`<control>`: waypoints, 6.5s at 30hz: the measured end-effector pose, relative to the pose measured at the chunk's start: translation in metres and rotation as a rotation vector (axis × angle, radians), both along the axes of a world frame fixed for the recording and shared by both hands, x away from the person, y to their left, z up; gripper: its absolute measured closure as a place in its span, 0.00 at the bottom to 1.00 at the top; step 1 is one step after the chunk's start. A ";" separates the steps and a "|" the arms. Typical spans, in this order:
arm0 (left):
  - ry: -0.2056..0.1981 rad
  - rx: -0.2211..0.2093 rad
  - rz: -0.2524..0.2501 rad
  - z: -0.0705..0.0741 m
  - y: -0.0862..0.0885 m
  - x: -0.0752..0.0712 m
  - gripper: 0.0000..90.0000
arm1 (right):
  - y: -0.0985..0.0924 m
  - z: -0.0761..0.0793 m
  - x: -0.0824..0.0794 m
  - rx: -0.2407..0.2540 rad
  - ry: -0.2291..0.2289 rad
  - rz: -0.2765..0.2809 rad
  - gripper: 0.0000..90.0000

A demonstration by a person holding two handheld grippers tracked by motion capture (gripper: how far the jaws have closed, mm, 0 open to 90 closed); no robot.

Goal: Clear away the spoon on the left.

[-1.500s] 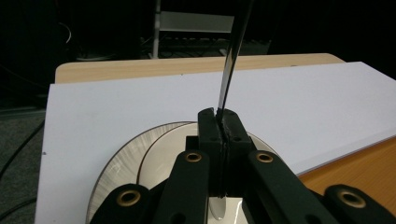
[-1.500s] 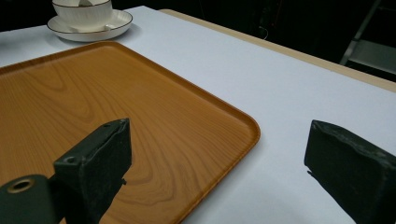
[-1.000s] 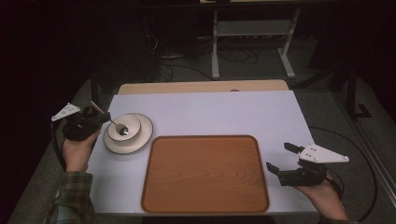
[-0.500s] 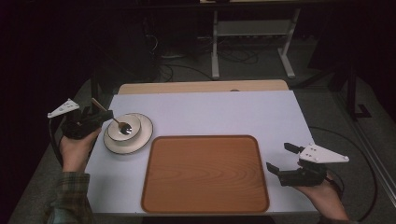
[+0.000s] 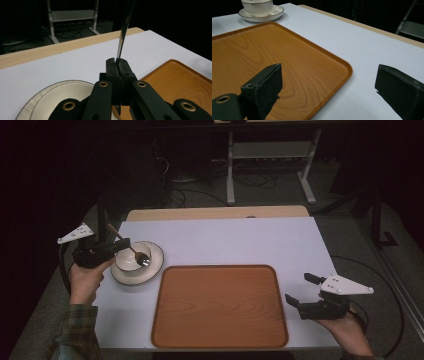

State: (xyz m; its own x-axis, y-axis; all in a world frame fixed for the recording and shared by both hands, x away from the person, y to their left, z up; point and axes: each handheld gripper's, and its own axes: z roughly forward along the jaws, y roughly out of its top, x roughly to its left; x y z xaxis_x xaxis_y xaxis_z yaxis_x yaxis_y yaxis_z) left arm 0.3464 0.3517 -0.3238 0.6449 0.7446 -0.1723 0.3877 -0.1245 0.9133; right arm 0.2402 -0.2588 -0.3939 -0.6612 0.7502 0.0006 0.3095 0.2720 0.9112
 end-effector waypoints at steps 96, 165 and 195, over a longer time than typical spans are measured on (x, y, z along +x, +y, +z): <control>0.205 0.334 -0.503 -0.073 -0.186 -0.014 0.98 | -0.001 0.000 0.000 0.003 -0.002 -0.002 0.08; 0.000 0.166 -0.358 -0.058 -0.140 -0.046 0.20 | -0.004 0.003 -0.003 0.021 -0.015 -0.001 0.08; -0.062 0.103 -0.175 -0.064 -0.057 -0.076 0.16 | -0.006 0.005 -0.005 0.034 -0.027 -0.004 0.08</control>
